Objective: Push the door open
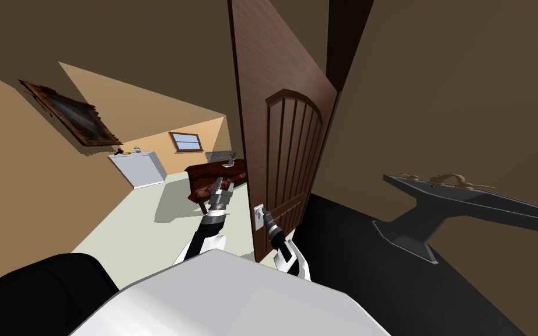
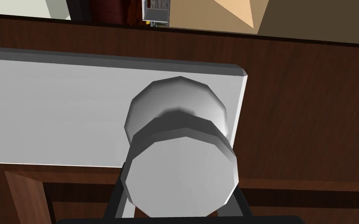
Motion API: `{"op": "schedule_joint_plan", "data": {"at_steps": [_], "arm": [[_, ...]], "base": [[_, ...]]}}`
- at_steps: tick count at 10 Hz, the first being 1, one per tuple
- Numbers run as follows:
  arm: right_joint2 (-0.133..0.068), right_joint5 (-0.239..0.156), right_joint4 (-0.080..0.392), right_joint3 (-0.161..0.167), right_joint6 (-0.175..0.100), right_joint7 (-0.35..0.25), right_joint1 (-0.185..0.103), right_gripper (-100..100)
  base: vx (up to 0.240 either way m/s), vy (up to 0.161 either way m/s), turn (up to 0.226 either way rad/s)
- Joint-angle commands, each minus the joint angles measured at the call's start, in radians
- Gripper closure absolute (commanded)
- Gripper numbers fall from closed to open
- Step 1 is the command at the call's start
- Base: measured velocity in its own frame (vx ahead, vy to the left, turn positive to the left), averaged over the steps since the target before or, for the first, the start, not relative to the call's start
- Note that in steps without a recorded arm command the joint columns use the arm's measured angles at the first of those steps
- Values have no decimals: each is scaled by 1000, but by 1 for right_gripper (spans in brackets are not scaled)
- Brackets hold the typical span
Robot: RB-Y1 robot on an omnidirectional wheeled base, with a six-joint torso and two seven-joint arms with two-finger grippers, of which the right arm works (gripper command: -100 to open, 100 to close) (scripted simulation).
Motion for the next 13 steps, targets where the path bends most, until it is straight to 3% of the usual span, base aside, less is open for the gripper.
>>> {"op": "schedule_joint_plan", "data": {"at_steps": [1, 9, 13], "arm": [[1, 16, -13, -15, 12, -6, 13, 100], [71, 100, -48, -56, 27, -27, 67, 100], [32, 85, -33, -103, 22, -17, 49, 100]], "base": [[79, 196, -157], [66, 170, -130], [59, 123, -56]]}}
